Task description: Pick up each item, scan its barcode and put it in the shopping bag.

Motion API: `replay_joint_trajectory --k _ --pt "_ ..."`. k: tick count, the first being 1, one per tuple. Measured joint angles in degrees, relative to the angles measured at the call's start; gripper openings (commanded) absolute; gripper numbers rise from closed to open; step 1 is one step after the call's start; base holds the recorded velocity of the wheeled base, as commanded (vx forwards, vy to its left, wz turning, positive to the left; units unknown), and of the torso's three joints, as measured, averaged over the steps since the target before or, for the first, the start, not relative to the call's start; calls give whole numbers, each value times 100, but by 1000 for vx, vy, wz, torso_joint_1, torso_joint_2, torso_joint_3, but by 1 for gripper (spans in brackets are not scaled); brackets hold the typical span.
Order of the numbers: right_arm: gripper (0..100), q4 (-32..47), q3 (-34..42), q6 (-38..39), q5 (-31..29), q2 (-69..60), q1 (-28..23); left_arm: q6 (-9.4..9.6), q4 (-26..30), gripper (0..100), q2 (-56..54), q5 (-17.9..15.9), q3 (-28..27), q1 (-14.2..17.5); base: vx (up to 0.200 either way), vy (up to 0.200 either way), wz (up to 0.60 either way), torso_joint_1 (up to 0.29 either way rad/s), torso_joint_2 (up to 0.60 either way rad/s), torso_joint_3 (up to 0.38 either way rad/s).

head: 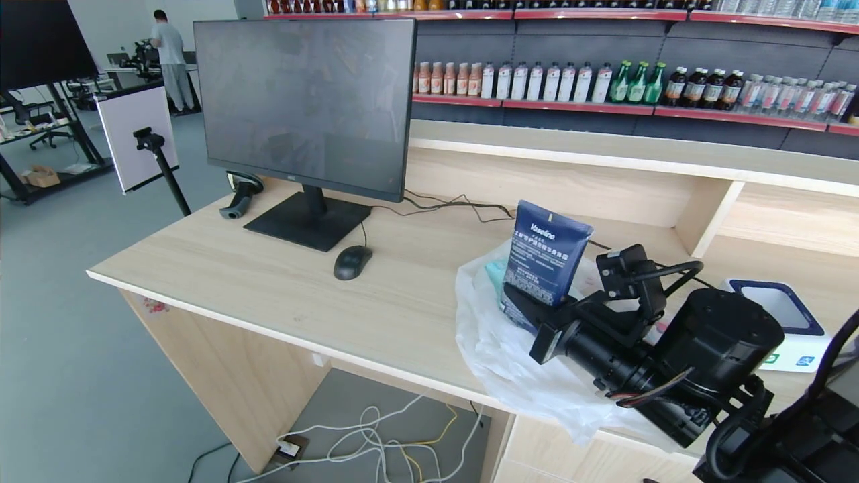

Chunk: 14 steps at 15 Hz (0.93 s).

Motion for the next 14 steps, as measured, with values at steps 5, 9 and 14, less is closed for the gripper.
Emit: replay_joint_trajectory --k 5,9,14 --pt "0 0 -33 -206 34 171 -11 0 -1 100 0 0 0 5 0 0 0 0 0 0" --pt "0 -5 -151 -456 285 191 -223 9 0 100 0 0 0 0 0 0 0 0 0 0" --pt "0 -20 -72 -594 404 310 -276 9 -1 100 0 0 0 0 0 0 0 0 0 0"
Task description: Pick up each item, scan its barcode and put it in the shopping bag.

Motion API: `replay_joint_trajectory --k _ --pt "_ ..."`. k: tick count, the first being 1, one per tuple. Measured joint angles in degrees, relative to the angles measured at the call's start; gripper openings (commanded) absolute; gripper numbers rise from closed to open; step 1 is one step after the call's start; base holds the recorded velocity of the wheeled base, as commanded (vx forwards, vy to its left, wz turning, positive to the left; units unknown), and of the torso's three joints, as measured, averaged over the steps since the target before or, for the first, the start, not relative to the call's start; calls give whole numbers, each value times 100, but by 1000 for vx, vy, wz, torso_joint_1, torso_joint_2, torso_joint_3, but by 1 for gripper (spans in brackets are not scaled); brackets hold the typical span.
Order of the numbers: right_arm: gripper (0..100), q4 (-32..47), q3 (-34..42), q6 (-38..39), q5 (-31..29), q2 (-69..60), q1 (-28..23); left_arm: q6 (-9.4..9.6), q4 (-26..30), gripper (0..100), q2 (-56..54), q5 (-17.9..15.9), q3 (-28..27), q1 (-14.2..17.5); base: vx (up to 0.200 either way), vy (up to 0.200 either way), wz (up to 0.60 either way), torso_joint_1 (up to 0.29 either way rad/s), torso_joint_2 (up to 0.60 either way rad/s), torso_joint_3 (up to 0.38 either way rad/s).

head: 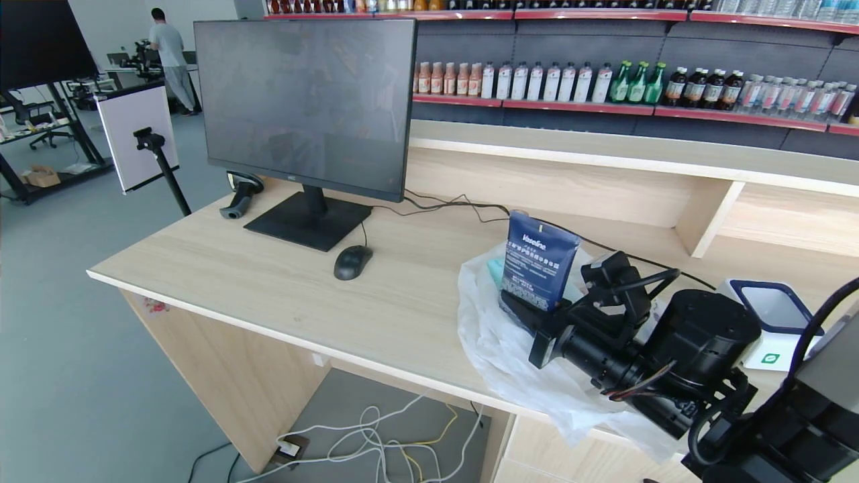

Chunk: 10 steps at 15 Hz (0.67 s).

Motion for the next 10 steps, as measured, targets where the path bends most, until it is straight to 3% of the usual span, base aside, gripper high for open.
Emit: replay_joint_trajectory --k 10 --pt "0 -11 100 -41 0 179 -5 -9 1 100 0 0 0 2 0 0 0 0 0 0"
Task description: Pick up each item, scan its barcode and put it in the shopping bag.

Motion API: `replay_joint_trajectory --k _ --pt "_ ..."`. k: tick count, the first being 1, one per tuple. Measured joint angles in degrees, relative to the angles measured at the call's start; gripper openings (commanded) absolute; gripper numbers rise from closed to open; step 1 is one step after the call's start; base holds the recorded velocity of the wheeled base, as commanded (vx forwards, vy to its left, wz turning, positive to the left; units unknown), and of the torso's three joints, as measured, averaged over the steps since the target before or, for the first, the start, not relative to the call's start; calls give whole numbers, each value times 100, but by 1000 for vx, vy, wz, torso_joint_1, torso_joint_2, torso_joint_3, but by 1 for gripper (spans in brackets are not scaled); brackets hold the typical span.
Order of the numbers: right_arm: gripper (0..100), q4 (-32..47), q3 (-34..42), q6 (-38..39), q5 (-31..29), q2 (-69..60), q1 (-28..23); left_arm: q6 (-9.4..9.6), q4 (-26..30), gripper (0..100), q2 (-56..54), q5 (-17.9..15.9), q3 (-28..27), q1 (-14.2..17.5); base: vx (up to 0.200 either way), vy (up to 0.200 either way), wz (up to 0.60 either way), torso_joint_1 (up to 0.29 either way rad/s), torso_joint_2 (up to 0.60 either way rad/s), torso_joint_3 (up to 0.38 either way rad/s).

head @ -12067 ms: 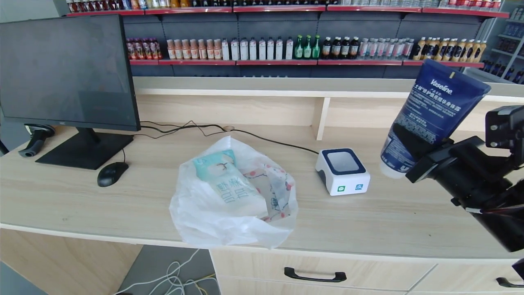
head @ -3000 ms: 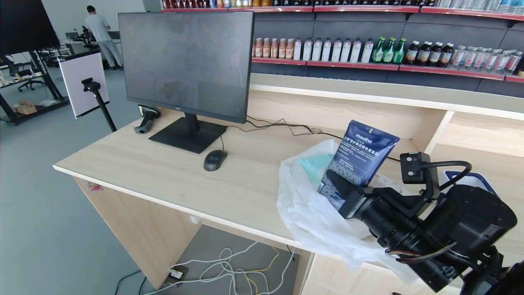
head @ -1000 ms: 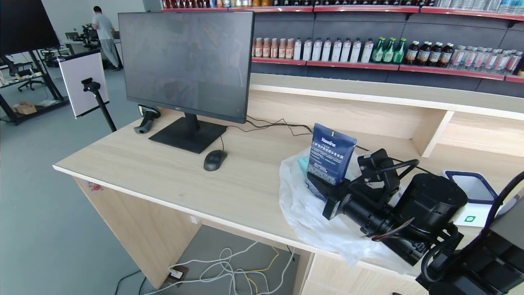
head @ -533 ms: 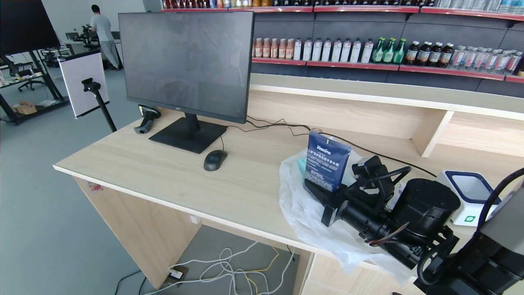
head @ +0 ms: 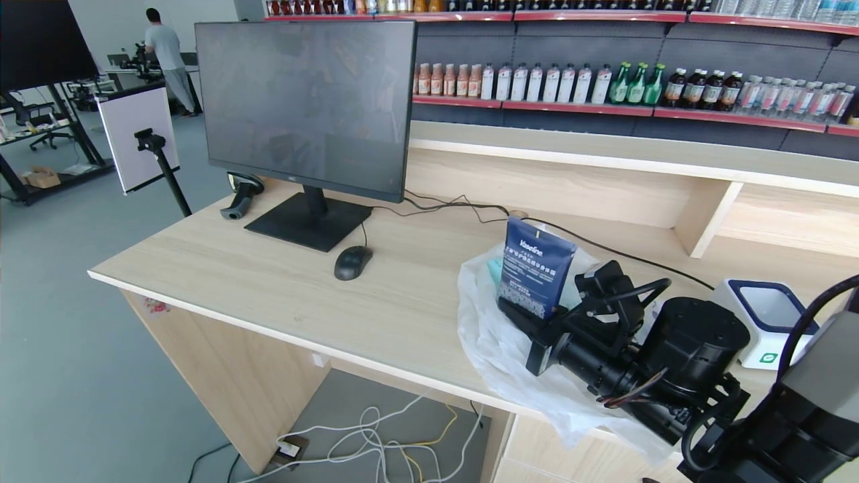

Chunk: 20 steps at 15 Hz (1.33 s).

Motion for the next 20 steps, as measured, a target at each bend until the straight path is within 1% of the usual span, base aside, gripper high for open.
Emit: replay_joint_trajectory --k 1,8,20 --pt "100 4 24 -2 0 0 0 0 0 100 0 0 0 -4 0 0 0 0 0 0" --pt "100 55 162 9 -2 -59 0 0 -1 100 0 0 0 -2 0 0 0 0 0 0" --pt "100 41 123 20 -6 -149 -45 2 -1 100 0 0 0 -2 0 0 0 0 0 0"
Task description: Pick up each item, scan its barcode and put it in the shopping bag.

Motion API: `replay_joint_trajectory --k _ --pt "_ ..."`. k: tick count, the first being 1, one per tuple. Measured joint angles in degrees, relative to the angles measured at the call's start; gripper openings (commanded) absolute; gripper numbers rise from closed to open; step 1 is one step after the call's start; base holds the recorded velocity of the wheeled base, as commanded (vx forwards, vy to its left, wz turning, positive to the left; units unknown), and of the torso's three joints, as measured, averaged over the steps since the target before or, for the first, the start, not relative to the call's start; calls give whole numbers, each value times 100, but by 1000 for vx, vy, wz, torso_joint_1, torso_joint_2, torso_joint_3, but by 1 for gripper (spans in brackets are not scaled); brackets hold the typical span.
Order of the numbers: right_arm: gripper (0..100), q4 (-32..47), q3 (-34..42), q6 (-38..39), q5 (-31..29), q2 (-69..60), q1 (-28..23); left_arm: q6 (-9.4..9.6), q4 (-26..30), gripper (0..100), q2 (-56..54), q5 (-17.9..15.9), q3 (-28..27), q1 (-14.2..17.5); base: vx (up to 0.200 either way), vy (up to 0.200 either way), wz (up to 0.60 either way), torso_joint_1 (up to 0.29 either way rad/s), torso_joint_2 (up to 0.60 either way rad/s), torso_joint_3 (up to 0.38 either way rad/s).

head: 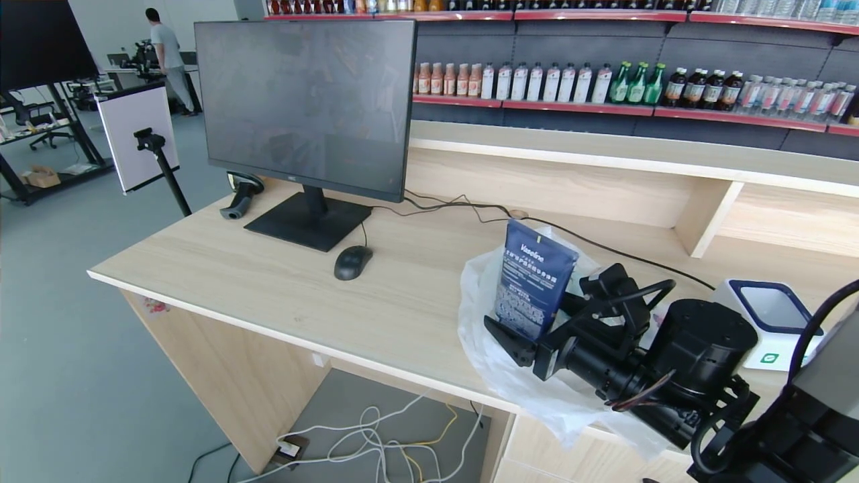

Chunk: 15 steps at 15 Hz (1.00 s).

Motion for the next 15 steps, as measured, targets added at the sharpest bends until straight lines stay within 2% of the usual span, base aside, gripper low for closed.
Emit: replay_joint_trajectory --k 12,15 --pt "100 -9 -5 -9 1 -666 20 24 0 100 0 -5 0 0 0 0 0 0 0 0" --pt "100 -9 268 -11 4 -941 26 17 1 100 0 -2 0 5 0 0 0 0 0 0"
